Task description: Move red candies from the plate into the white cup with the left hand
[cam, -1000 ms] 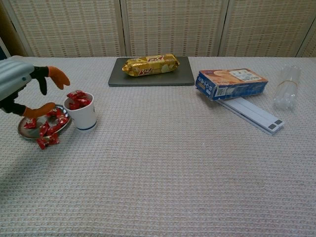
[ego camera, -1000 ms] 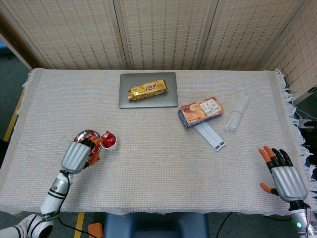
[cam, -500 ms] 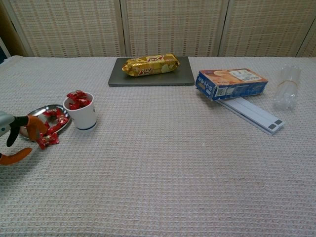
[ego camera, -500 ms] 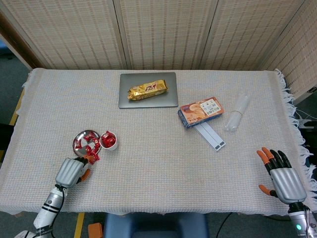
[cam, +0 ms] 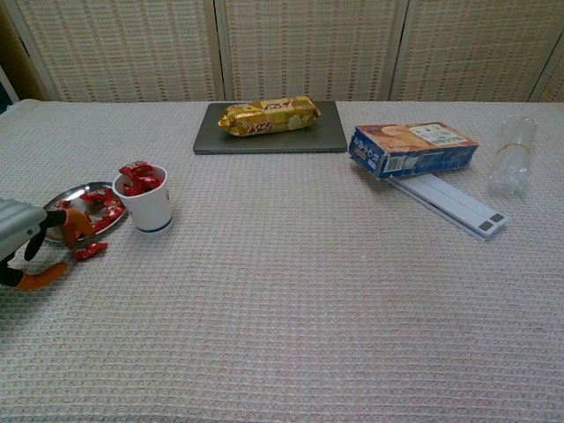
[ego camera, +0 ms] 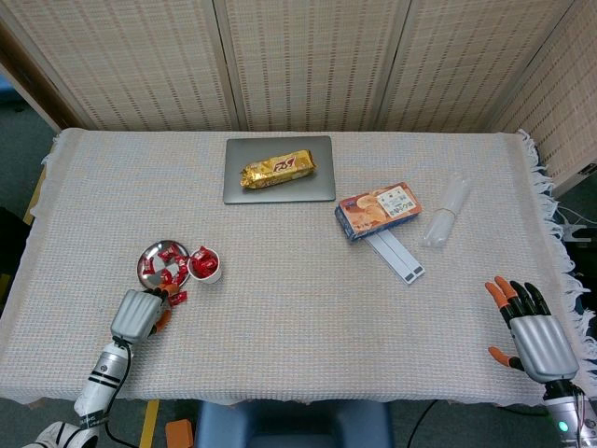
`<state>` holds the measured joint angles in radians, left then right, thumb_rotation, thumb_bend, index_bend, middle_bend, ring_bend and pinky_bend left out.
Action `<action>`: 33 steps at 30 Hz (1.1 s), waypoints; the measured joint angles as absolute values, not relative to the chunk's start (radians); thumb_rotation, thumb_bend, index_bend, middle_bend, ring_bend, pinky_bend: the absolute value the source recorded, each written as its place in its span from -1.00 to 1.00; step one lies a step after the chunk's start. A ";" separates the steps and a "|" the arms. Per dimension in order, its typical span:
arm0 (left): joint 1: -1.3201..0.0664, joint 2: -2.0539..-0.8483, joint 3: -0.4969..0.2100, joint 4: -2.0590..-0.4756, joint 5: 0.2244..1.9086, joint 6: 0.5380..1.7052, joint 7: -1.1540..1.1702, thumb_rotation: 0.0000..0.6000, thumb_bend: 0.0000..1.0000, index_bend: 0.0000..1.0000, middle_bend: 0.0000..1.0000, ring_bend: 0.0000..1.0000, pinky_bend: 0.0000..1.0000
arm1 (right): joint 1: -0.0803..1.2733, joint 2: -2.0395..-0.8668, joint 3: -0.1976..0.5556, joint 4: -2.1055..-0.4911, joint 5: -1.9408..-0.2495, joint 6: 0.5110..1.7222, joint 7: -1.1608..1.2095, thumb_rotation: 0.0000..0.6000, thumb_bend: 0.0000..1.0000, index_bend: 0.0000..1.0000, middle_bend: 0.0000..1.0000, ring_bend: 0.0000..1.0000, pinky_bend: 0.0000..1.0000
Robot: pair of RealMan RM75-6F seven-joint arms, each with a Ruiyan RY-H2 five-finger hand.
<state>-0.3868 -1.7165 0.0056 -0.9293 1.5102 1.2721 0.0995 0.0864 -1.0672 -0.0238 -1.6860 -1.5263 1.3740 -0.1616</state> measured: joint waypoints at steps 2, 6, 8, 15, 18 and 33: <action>-0.389 -1.721 0.003 -0.922 1.510 1.268 0.097 1.00 -0.20 -0.44 -0.27 0.22 1.00 | 0.087 -1.068 -0.023 -1.686 -1.524 1.372 -0.164 1.00 -0.87 -1.00 -1.00 -1.00 -1.00; -0.391 -1.730 0.003 -0.910 1.512 1.261 0.098 1.00 -0.20 -0.38 -0.26 0.23 1.00 | 0.088 -1.070 -0.023 -1.687 -1.522 1.369 -0.169 1.00 -0.87 -1.00 -1.00 -1.00 -1.00; -0.392 -1.738 0.003 -0.899 1.514 1.259 0.101 1.00 -0.20 -0.33 -0.22 0.24 1.00 | 0.088 -1.070 -0.023 -1.688 -1.521 1.369 -0.171 1.00 -0.87 -1.00 -1.00 -1.00 -1.00; -0.397 -1.773 -0.002 -0.845 1.520 1.263 0.115 1.00 -0.20 -0.12 0.01 0.26 1.00 | 0.089 -1.070 -0.022 -1.688 -1.519 1.367 -0.172 1.00 -0.87 -1.00 -1.00 -1.00 -1.00; -0.398 -1.786 -0.006 -0.825 1.523 1.270 0.115 1.00 -0.20 -0.05 0.08 0.28 1.00 | 0.090 -1.070 -0.021 -1.689 -1.518 1.366 -0.172 1.00 -0.87 -1.00 -1.00 -1.00 -1.00; -0.422 -1.668 -0.075 -1.037 1.546 1.385 0.118 1.00 -0.19 -0.04 0.11 0.30 1.00 | 0.093 -1.070 -0.017 -1.687 -1.510 1.360 -0.170 1.00 -0.87 -1.00 -1.00 -1.00 -1.00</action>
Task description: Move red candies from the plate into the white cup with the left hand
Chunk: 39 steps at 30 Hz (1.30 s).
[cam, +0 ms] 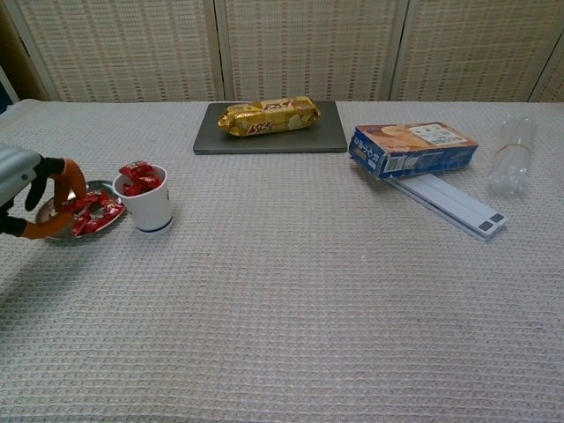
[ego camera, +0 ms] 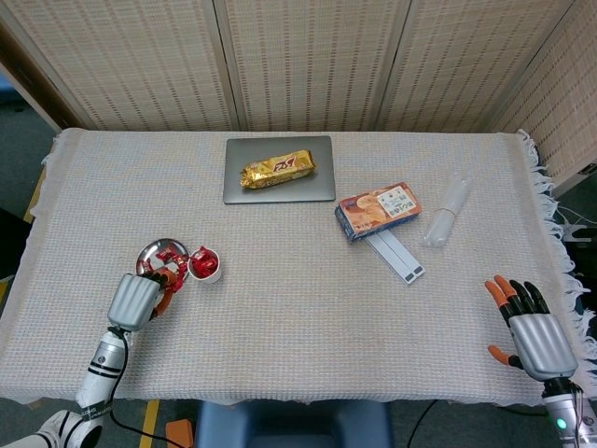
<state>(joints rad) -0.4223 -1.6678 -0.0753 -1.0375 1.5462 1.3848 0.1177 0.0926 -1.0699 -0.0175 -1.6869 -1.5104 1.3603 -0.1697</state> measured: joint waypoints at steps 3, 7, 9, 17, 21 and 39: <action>-0.453 -1.633 -0.111 -1.114 1.538 1.374 0.149 1.00 -0.19 -0.05 0.11 0.30 1.00 | 0.093 -1.071 -0.015 -1.687 -1.506 1.361 -0.173 1.00 -0.87 -1.00 -1.00 -1.00 -1.00; -0.494 -1.611 -0.143 -1.179 1.530 1.347 0.194 1.00 -0.19 -0.06 0.11 0.30 1.00 | 0.094 -1.074 -0.013 -1.687 -1.498 1.357 -0.178 1.00 -0.87 -1.00 -1.00 -1.00 -1.00; -0.511 -1.611 -0.149 -1.197 1.528 1.331 0.216 1.00 -0.19 -0.07 0.09 0.30 1.00 | 0.096 -1.075 -0.012 -1.687 -1.494 1.352 -0.181 1.00 -0.87 -1.00 -1.00 -1.00 -1.00; -0.559 -1.652 -0.144 -1.195 1.520 1.258 0.287 1.00 -0.19 -0.16 -0.01 0.30 1.00 | 0.099 -1.075 -0.008 -1.687 -1.485 1.348 -0.182 1.00 -0.87 -1.00 -1.00 -1.00 -1.00; -0.573 -1.679 -0.145 -1.157 1.499 1.231 0.300 1.00 -0.19 -0.20 -0.08 0.30 1.00 | 0.097 -1.073 -0.008 -1.686 -1.486 1.353 -0.177 1.00 -0.87 -1.00 -1.00 -1.00 -1.00; -0.537 -1.610 -0.117 -1.261 1.541 1.340 0.312 1.00 -0.21 -0.41 -0.24 0.33 1.00 | 0.090 -1.070 -0.015 -1.688 -1.506 1.369 -0.171 1.00 -0.87 -1.00 -1.00 -1.00 -1.00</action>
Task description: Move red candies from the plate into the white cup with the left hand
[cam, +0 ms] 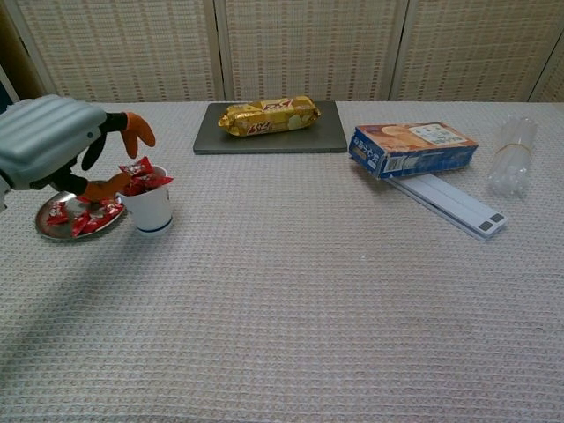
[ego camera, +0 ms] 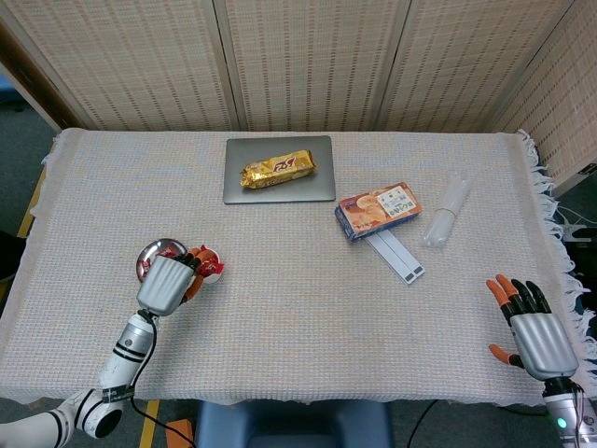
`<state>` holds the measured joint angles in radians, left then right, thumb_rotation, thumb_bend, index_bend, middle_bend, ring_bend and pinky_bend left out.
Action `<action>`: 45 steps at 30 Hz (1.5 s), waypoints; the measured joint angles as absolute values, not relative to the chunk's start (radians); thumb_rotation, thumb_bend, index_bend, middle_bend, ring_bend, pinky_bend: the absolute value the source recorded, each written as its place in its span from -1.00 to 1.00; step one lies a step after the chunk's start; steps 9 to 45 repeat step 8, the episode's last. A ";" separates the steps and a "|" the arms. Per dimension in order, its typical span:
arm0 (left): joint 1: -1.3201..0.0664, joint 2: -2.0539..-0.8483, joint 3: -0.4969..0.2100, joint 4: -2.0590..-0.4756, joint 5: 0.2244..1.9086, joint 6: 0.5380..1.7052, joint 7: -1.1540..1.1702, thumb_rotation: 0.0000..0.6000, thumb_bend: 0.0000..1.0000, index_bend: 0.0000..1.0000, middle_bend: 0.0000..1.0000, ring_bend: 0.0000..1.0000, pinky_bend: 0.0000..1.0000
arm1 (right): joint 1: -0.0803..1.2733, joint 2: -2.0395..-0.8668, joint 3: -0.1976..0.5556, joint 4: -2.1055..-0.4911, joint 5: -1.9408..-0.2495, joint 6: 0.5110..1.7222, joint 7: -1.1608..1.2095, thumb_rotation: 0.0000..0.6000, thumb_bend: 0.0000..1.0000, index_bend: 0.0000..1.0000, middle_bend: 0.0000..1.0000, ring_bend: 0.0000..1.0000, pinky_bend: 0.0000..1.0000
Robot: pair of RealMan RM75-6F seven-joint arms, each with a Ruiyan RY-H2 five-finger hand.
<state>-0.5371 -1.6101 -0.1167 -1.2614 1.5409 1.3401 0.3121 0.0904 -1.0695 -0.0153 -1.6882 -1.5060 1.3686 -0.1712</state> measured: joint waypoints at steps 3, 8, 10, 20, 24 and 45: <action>-0.507 -1.585 -0.103 -1.289 1.558 1.390 0.284 1.00 -0.21 -0.48 -0.32 0.04 0.82 | 0.089 -1.069 -0.016 -1.688 -1.509 1.371 -0.169 1.00 -0.87 -1.00 -1.00 -1.00 -1.00; -0.422 -1.519 -0.029 -1.312 1.593 1.476 0.142 1.00 -0.20 -0.70 -0.67 -0.73 -0.36 | 0.082 -1.072 -0.018 -1.683 -1.524 1.391 -0.165 1.00 -0.87 -1.00 -1.00 -1.00 -1.00; -0.422 -1.519 -0.029 -1.312 1.593 1.476 0.142 1.00 -0.20 -0.70 -0.67 -0.73 -0.36 | 0.082 -1.072 -0.018 -1.683 -1.524 1.391 -0.165 1.00 -0.87 -1.00 -1.00 -1.00 -1.00; -0.422 -1.519 -0.029 -1.312 1.593 1.476 0.142 1.00 -0.20 -0.70 -0.67 -0.73 -0.36 | 0.082 -1.072 -0.018 -1.683 -1.524 1.391 -0.165 1.00 -0.87 -1.00 -1.00 -1.00 -1.00; -0.422 -1.519 -0.029 -1.312 1.593 1.476 0.142 1.00 -0.20 -0.70 -0.67 -0.73 -0.36 | 0.082 -1.072 -0.018 -1.683 -1.524 1.391 -0.165 1.00 -0.87 -1.00 -1.00 -1.00 -1.00; -0.422 -1.519 -0.029 -1.312 1.593 1.476 0.142 1.00 -0.20 -0.70 -0.67 -0.73 -0.36 | 0.082 -1.072 -0.018 -1.683 -1.524 1.391 -0.165 1.00 -0.87 -1.00 -1.00 -1.00 -1.00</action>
